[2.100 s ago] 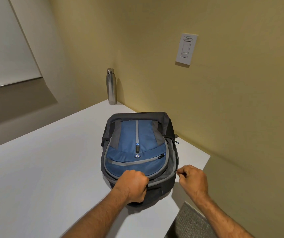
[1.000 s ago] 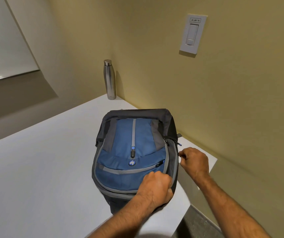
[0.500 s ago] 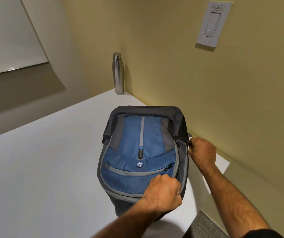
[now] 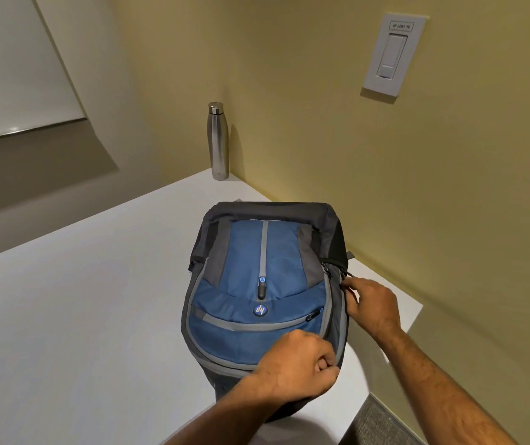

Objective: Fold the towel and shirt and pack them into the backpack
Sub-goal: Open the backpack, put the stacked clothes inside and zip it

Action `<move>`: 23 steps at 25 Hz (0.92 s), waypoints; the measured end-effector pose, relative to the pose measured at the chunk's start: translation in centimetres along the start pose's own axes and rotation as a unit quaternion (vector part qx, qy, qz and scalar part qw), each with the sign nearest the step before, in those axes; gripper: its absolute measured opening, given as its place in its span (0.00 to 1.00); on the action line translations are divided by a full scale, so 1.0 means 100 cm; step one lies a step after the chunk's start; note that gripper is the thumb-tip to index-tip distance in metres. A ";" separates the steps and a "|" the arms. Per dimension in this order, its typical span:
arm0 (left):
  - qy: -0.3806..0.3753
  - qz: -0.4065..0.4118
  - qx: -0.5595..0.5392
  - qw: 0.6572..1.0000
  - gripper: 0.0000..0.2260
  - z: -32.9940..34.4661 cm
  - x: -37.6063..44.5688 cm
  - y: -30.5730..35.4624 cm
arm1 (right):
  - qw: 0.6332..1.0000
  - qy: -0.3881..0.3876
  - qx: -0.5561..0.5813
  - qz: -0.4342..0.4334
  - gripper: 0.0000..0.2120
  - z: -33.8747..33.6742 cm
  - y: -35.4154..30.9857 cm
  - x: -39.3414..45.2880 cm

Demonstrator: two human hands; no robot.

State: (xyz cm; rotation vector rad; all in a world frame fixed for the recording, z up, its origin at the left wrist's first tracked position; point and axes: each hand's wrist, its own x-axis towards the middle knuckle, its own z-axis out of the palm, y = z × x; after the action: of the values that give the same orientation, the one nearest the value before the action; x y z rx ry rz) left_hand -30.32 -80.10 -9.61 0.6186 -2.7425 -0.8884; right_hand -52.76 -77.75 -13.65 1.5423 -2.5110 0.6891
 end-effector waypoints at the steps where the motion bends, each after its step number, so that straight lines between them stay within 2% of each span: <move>1: 0.027 0.014 -0.037 0.999 0.08 -0.003 -0.006 -0.006 | 1.000 -0.001 0.006 -0.011 0.11 -0.001 -0.001 -0.008; 4: 0.140 0.048 -0.114 0.982 0.06 -0.015 -0.027 -0.033 | 0.999 0.003 0.022 -0.031 0.15 -0.009 -0.009 -0.029; 6: 0.242 0.059 -0.087 0.964 0.05 -0.027 -0.040 -0.058 | 0.999 -0.018 0.031 -0.020 0.21 -0.013 -0.014 -0.040; 8: 0.329 0.031 -0.057 0.942 0.09 -0.042 -0.058 -0.086 | 0.998 -0.059 0.033 -0.017 0.29 -0.015 -0.015 -0.054; 10: 0.368 -0.042 -0.064 0.927 0.14 -0.053 -0.078 -0.117 | 0.994 -0.095 0.016 -0.047 0.39 -0.013 -0.011 -0.068; 13: 0.336 -0.196 -0.110 0.915 0.14 -0.054 -0.102 -0.158 | 0.987 -0.135 -0.046 -0.080 0.54 -0.008 -0.004 -0.084; 15: 0.274 -0.250 -0.085 0.925 0.18 -0.048 -0.115 -0.181 | 0.982 -0.158 -0.070 -0.078 0.60 -0.009 -0.005 -0.093; 20: 0.110 -0.205 -0.054 0.971 0.43 -0.030 -0.125 -0.204 | 0.979 -0.157 -0.072 -0.106 0.66 -0.008 -0.006 -0.093; 22: 0.100 -0.203 -0.037 0.973 0.50 -0.021 -0.119 -0.206 | 0.981 -0.136 -0.064 -0.123 0.64 -0.001 -0.005 -0.086; 23: 0.123 -0.199 -0.041 0.971 0.52 -0.014 -0.117 -0.208 | 0.981 -0.128 -0.057 -0.131 0.61 0.002 -0.004 -0.083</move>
State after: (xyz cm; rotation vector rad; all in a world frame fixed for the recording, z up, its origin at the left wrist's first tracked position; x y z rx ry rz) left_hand -12.63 -90.89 -21.51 1.2028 -2.3859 -0.9234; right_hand -48.44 -71.25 -16.43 1.9789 -2.3946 0.3222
